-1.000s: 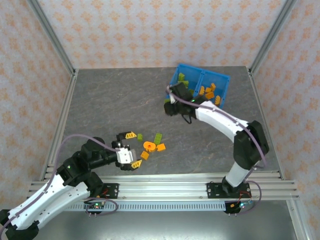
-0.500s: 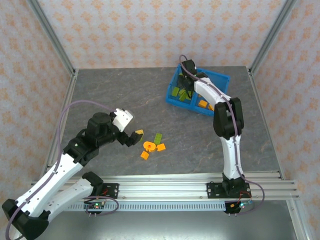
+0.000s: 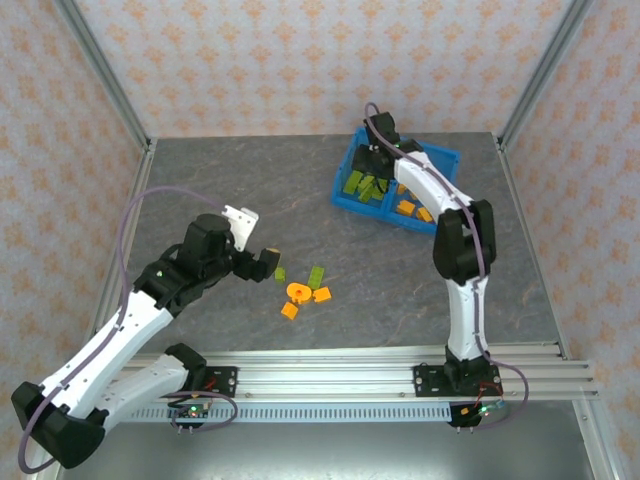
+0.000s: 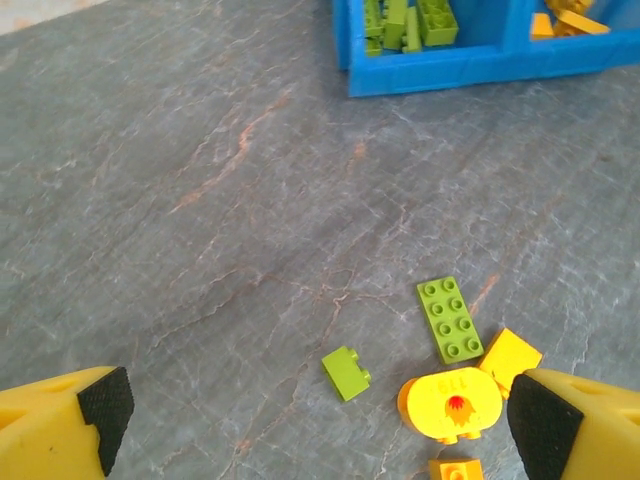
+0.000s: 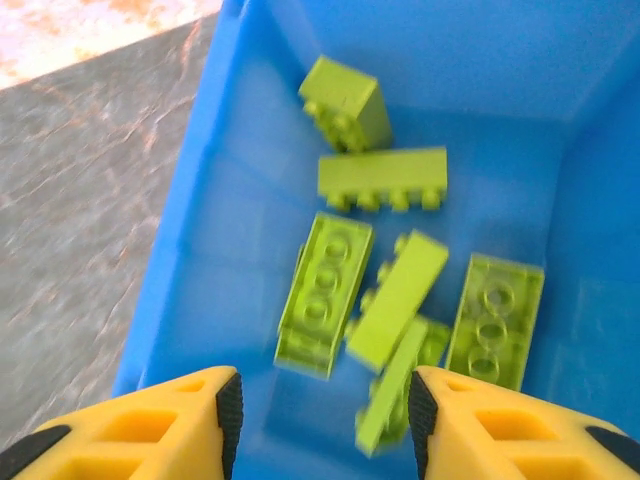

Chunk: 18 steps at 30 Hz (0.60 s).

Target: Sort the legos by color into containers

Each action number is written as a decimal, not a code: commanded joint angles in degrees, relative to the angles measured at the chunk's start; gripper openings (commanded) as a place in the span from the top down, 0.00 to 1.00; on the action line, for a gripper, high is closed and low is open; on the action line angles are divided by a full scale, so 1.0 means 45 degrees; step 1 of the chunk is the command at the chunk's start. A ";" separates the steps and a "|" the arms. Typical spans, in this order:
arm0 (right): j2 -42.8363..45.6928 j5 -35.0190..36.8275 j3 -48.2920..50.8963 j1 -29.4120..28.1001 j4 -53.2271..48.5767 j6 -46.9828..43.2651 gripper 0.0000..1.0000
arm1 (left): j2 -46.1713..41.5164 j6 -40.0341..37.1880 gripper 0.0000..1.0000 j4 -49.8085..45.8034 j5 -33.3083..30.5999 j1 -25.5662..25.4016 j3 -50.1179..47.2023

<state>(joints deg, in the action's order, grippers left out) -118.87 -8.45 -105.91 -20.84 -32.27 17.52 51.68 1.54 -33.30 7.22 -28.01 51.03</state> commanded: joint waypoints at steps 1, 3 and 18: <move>0.3042 -0.1482 0.2102 -0.0530 0.0589 0.0324 0.48 | 0.0605 0.3622 0.02 -0.1244 -0.1443 0.0120 0.0878; 0.4878 -0.2813 0.3930 -0.1002 0.1030 0.0261 0.45 | 0.1113 0.5086 0.03 -0.0946 -0.1072 0.0116 0.0575; 0.9692 -0.6355 0.9044 -0.4998 -0.0982 -0.0481 0.36 | 0.7836 0.6962 0.12 0.1914 -0.0057 -0.0039 -0.0104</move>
<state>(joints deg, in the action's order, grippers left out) -76.62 -37.15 -66.59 -43.24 -34.11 15.22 85.43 30.63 -28.51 7.05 -28.01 49.89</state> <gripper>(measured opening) 0.642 0.881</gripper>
